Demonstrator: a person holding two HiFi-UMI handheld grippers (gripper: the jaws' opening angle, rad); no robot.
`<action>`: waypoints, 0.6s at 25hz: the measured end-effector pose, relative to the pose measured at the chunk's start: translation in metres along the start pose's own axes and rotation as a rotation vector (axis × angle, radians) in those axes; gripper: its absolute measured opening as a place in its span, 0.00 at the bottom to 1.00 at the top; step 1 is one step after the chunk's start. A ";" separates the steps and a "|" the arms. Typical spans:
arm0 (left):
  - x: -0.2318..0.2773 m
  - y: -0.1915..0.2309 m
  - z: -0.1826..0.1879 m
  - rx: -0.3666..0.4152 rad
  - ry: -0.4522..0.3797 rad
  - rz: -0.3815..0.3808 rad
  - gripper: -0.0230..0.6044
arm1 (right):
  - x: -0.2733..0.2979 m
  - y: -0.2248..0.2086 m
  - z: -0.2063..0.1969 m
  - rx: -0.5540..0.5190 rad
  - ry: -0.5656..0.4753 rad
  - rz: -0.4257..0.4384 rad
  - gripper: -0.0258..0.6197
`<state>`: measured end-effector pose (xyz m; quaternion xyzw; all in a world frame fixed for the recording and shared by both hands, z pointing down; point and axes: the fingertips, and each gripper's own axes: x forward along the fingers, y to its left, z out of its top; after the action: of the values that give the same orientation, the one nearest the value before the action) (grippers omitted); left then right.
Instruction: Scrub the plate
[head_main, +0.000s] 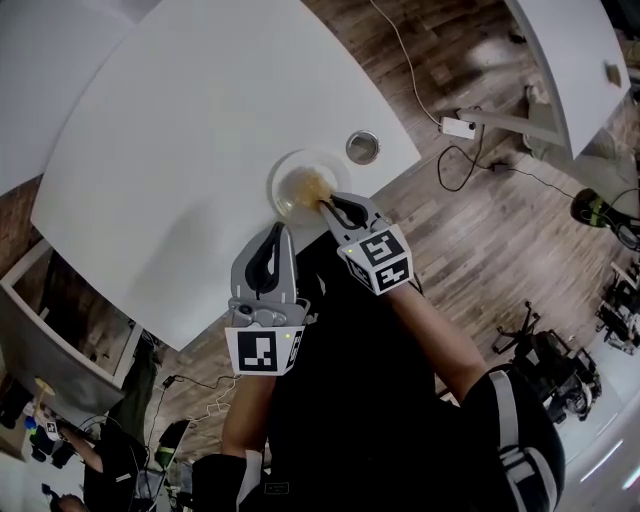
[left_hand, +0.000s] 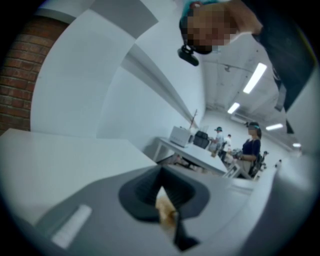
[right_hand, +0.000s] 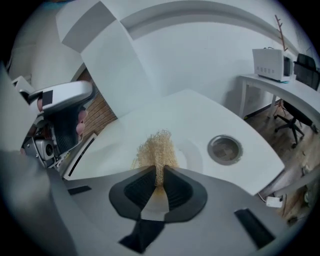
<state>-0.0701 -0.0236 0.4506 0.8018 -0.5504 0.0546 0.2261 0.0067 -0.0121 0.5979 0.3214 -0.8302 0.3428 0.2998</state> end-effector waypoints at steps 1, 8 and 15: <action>0.001 -0.002 -0.001 -0.001 0.002 -0.004 0.04 | -0.006 -0.012 0.002 0.018 -0.012 -0.025 0.11; 0.005 -0.013 0.000 -0.001 0.003 -0.030 0.04 | -0.040 -0.049 0.007 0.072 -0.054 -0.121 0.11; 0.001 -0.006 -0.003 -0.010 0.002 -0.007 0.04 | -0.027 -0.022 -0.005 0.041 -0.017 -0.065 0.11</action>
<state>-0.0645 -0.0214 0.4514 0.8027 -0.5474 0.0519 0.2309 0.0409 -0.0118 0.5897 0.3574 -0.8146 0.3470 0.2972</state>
